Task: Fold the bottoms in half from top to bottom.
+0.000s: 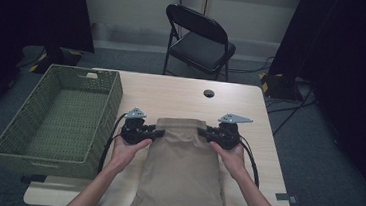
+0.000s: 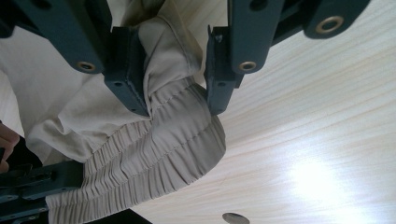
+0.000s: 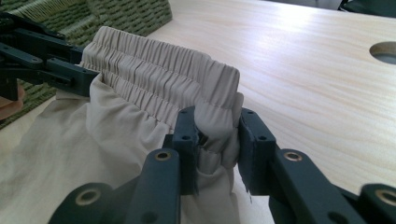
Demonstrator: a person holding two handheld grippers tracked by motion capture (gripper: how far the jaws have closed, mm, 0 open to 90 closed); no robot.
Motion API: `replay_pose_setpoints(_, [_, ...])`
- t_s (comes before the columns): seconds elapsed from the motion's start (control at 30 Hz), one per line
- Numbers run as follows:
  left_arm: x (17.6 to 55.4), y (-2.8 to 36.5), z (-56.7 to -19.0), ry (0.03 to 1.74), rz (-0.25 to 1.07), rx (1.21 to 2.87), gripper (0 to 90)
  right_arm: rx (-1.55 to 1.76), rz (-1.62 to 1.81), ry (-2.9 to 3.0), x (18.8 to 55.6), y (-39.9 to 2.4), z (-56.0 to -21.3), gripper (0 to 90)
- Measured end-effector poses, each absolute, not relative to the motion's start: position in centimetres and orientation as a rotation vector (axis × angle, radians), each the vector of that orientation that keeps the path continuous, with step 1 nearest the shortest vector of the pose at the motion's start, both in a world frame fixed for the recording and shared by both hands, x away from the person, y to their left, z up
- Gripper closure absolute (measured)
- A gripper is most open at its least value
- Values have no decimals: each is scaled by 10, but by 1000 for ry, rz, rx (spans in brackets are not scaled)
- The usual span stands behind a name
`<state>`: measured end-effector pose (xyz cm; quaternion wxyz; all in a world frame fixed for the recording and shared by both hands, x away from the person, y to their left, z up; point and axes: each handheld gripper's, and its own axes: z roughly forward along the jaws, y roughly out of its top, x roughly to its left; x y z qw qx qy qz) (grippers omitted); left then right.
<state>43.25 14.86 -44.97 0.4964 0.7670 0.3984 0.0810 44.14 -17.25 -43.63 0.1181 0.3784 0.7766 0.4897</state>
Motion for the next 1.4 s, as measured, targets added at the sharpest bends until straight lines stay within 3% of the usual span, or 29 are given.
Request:
replay_pose_setpoints(0.63, [431, 158, -415, 910, 254, 1779, 628, 1023, 1502, 2210, 445, -168, -400, 712])
replay_pose_setpoints(1.4, [460, 158, -334, 829, 373, 1703, 654, 973, 1605, 2058, 461, -169, -335, 720])
